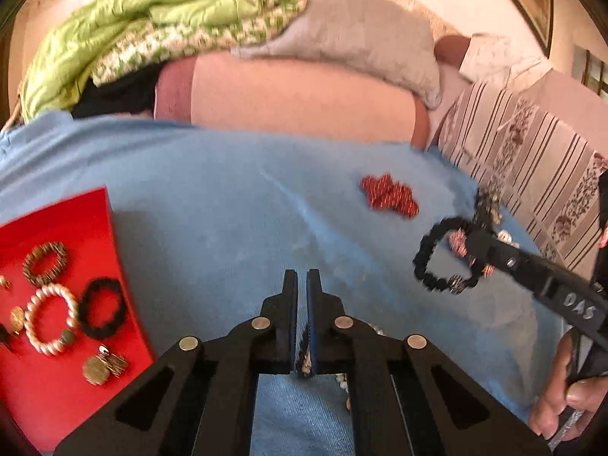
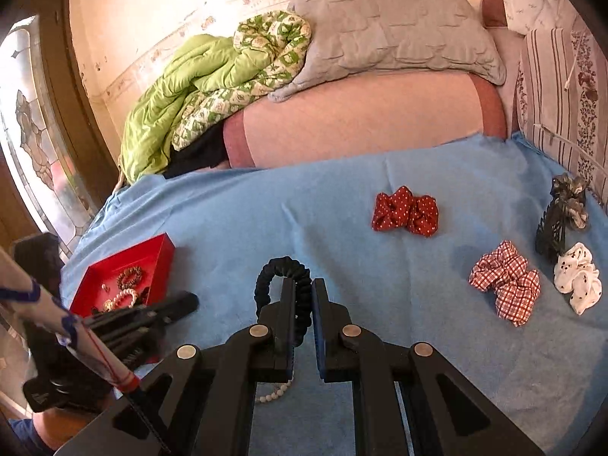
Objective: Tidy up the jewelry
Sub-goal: 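Carry the hair clip and black beaded bracelet over the red tray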
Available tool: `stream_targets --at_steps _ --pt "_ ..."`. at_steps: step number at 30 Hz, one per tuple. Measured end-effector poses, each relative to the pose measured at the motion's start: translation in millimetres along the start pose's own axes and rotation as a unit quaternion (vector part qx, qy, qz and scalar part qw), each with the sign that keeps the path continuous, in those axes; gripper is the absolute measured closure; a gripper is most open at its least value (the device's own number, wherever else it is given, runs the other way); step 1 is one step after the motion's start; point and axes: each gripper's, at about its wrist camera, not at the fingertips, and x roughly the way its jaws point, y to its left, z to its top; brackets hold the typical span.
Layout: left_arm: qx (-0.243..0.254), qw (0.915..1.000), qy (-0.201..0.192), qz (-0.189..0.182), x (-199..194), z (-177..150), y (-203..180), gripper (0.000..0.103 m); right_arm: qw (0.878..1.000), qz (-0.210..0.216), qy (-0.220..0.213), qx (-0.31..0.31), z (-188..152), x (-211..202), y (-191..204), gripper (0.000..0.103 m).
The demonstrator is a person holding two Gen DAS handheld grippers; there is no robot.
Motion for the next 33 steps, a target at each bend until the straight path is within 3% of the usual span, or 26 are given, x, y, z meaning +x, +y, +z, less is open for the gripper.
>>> stream_targets --at_steps 5,12,17,22,25,27,33 --pt "0.008 0.9999 -0.011 0.003 -10 5 3 0.099 1.0 0.002 -0.002 -0.001 1 0 4 0.094" --pt "0.041 0.9942 0.098 -0.02 24 -13 -8 0.097 1.0 0.002 0.009 0.001 -1 4 4 0.094" --pt "0.057 0.99 0.129 0.0 38 -21 -12 0.081 1.0 0.005 0.017 0.007 -2 6 1 0.094" --pt "0.06 0.9861 0.155 0.005 52 -28 -13 0.081 1.0 0.01 0.018 0.007 -2 4 1 0.094" --pt "0.072 0.9853 0.154 0.019 57 -33 -17 0.081 1.0 0.015 0.019 0.01 -1 4 0 0.094" --pt "0.076 0.9858 0.146 0.031 59 -34 -19 0.088 1.0 0.016 0.019 0.01 -1 4 -1 0.094" --pt "0.061 0.9909 0.115 0.034 48 -25 -16 0.089 1.0 0.017 0.015 0.012 0 1 -2 0.094"
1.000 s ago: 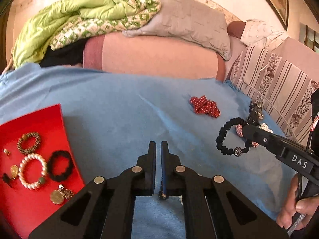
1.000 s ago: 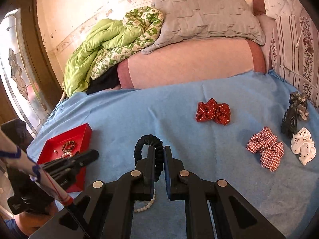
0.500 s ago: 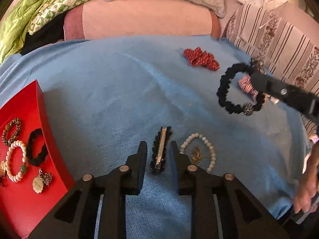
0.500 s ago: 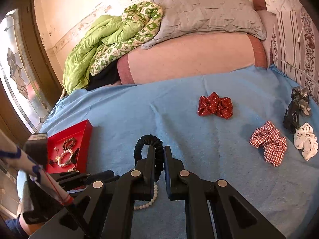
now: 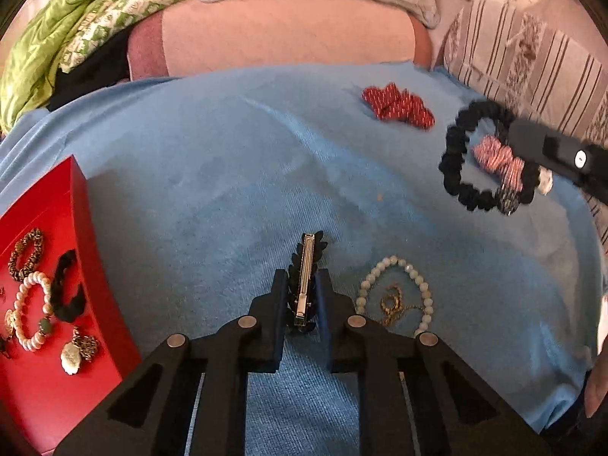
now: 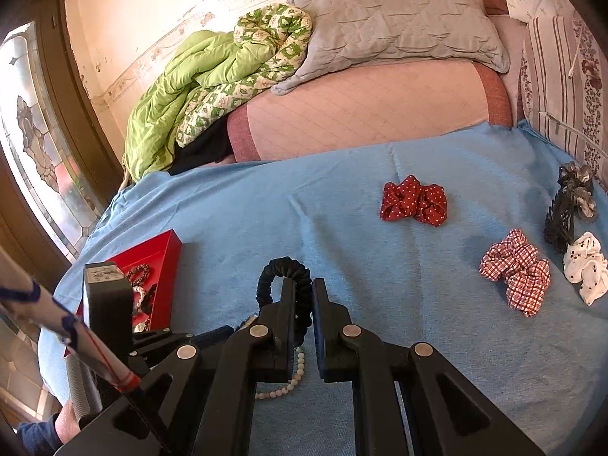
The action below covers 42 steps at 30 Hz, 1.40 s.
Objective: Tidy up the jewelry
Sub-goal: 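Carry the hair clip and black beaded bracelet over the red tray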
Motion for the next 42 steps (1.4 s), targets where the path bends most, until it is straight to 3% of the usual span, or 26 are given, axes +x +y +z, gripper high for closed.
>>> stream_targets --at_steps 7,11,19,26,42 --pt "-0.028 0.9971 -0.07 0.001 -39 8 16 0.089 1.0 -0.002 -0.007 0.002 1 -4 1 0.094" --pt "-0.033 0.9956 -0.087 0.009 -49 12 23 0.089 1.0 -0.002 -0.01 -0.001 2 -5 5 0.094" --pt "-0.031 0.9942 -0.1 0.024 -69 5 39 0.089 1.0 0.004 -0.009 -0.013 2 -4 23 0.094" --pt "-0.053 0.9919 -0.108 0.04 -93 -6 75 0.089 0.999 0.03 -0.005 -0.042 -4 5 63 0.094" --pt "-0.162 0.9757 -0.113 0.096 -148 -57 206 0.089 0.988 0.13 0.034 -0.071 -27 35 160 0.094"
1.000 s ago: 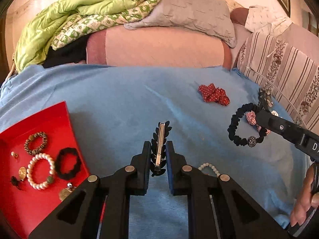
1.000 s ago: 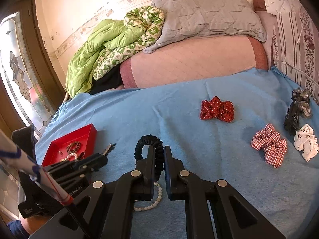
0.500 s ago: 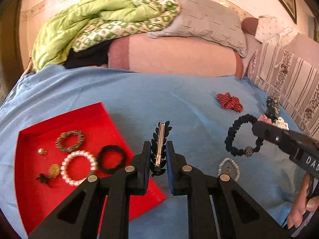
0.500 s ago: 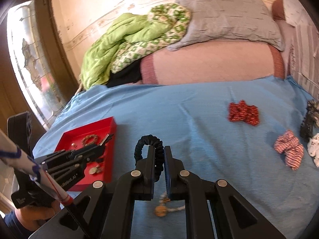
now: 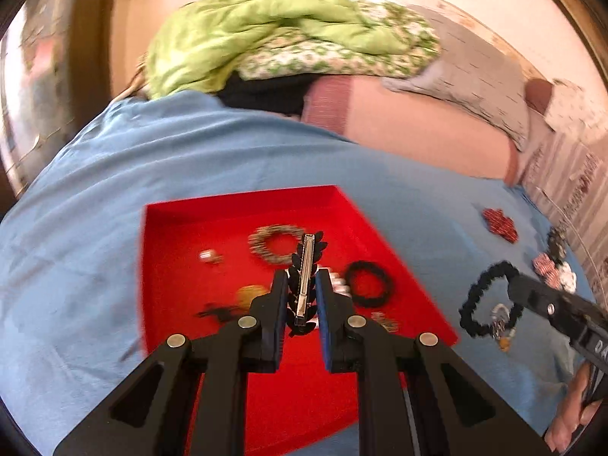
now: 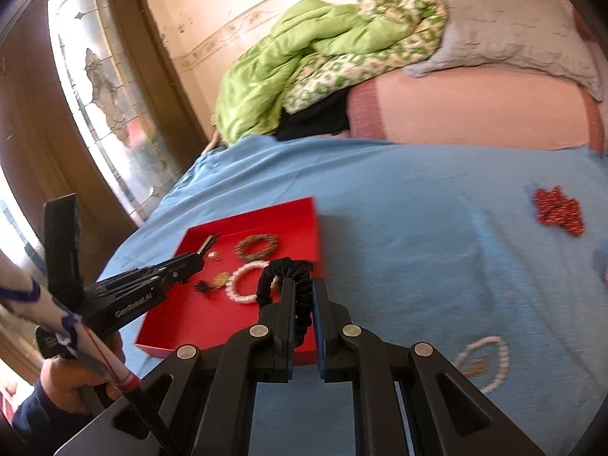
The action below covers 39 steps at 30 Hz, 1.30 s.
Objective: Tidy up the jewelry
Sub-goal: 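Carry the hair clip and black beaded bracelet over the red tray, then lower the hair clip and bracelet into the tray and open both grippers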
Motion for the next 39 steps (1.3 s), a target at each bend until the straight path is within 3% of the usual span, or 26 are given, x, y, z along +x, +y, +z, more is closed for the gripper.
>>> stream_targets --at_steps 5,11,23,39 --pt "-0.037 0.999 0.011 0.022 4 -1 33 0.089 0.999 0.033 0.03 -0.011 -6 28 35 0.094" --pt "-0.059 0.9968 0.034 0.043 15 -5 50 0.089 0.997 0.044 0.058 -0.028 -13 60 61 0.094" --pt "-0.066 0.9937 0.06 0.068 34 -7 59 0.089 0.992 0.064 0.103 -0.02 -20 105 68 0.093" --pt "-0.07 0.9929 0.063 0.073 37 -6 59 0.089 0.991 0.055 0.118 -0.043 -29 112 75 0.091"
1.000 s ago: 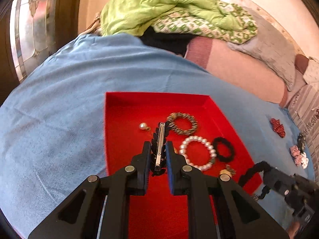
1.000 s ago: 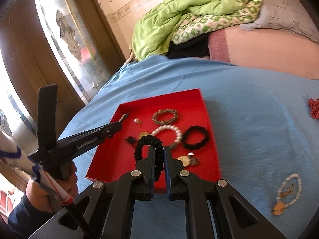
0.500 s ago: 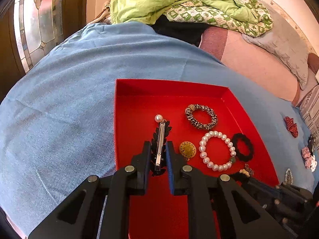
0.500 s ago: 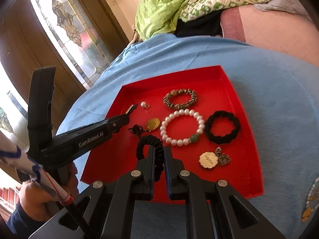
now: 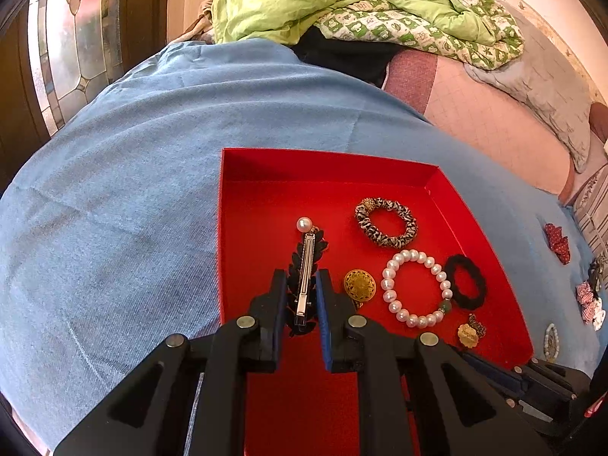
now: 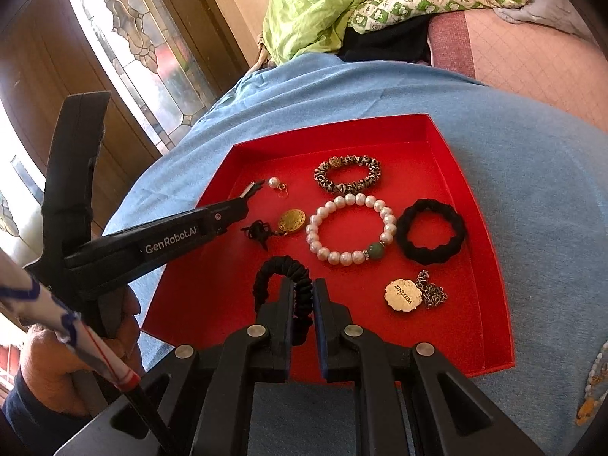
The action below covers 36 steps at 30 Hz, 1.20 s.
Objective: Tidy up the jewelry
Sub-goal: 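Lower the hair clip and bracelet into the tray and open both grippers, then move both grippers back to the pearl bracelet with gold pendant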
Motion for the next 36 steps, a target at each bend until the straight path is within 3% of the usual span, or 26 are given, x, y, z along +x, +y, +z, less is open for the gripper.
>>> stream_targets --at_steps 2,6,16,20,25,36 --pt "-0.001 1.0 -0.001 0.0 -1 0 0 0.089 1.0 -0.001 0.002 -0.003 -1 0 1 0.09" --pt "-0.004 1.0 -0.003 -0.001 -2 0 0 0.088 1.0 0.0 0.001 -0.005 0 -1 2 0.078" --pt "-0.007 0.9999 -0.014 -0.003 -8 2 -1 0.088 1.0 0.007 -0.018 -0.005 4 -17 2 0.078" --pt "-0.007 0.9997 -0.022 -0.002 -11 3 -1 0.077 0.999 0.01 -0.031 0.004 8 -28 -3 0.077" --pt "-0.006 0.9995 -0.032 -0.007 -15 5 -6 0.077 0.999 0.012 -0.042 0.021 12 -41 -12 0.077" --pt "0.058 0.9951 -0.077 -0.018 -37 -2 -61 0.075 0.996 -0.008 -0.072 0.054 4 -96 -46 0.077"
